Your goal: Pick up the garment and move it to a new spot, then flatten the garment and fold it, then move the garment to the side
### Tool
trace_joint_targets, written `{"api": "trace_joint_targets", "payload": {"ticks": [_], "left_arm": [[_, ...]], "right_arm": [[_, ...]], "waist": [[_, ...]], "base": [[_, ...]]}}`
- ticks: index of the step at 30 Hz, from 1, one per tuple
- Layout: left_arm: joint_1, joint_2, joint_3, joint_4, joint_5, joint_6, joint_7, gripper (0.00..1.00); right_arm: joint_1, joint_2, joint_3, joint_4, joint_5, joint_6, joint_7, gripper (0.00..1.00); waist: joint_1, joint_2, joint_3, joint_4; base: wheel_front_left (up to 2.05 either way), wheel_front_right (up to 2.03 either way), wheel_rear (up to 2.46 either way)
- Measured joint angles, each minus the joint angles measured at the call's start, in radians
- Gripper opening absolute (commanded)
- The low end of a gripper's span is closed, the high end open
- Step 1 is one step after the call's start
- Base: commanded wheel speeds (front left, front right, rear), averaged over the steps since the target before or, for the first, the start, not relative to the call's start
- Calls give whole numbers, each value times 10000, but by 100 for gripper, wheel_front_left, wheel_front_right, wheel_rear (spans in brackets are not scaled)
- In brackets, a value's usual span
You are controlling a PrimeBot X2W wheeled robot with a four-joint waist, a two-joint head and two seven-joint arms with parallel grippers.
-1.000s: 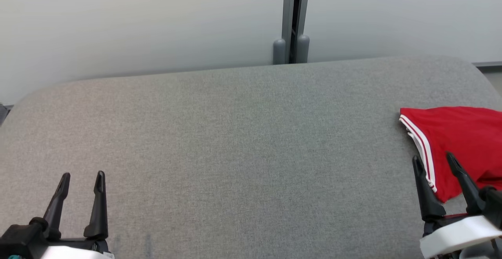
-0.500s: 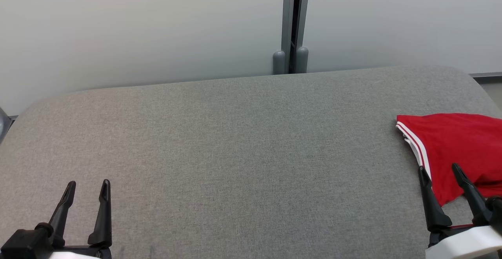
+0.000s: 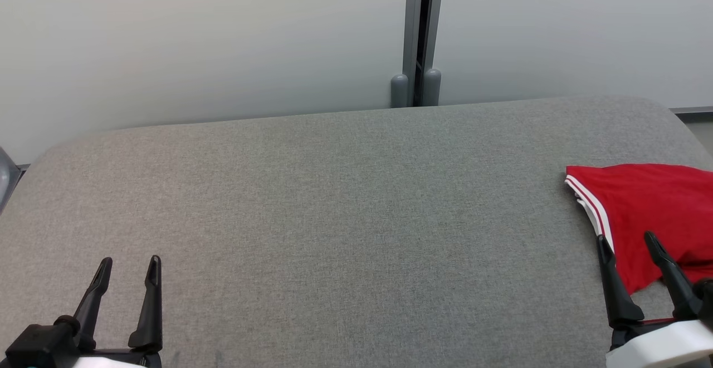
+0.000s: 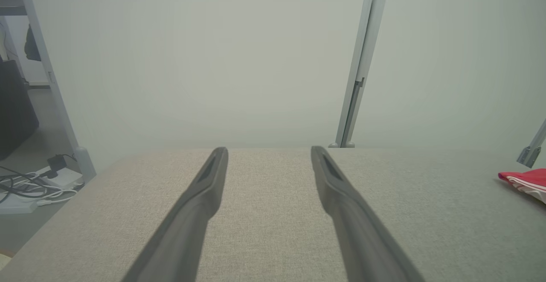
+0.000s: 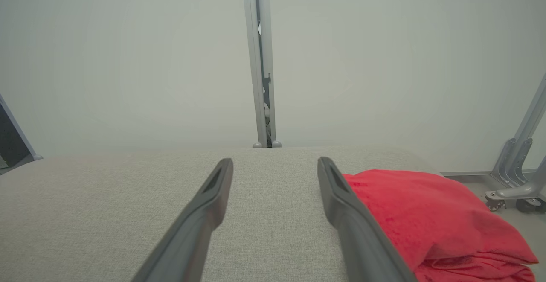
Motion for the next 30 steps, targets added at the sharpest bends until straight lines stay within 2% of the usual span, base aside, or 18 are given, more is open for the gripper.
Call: {"api": "trace_joint_targets", "payload": {"ticks": [30], "left_arm": [[0, 92, -42, -38, -96, 232, 17, 100]], "right_arm": [[15, 138, -21, 19, 107, 0, 33, 100]], "waist": [[0, 0, -174, 30]], "base": [[0, 0, 0]]}}
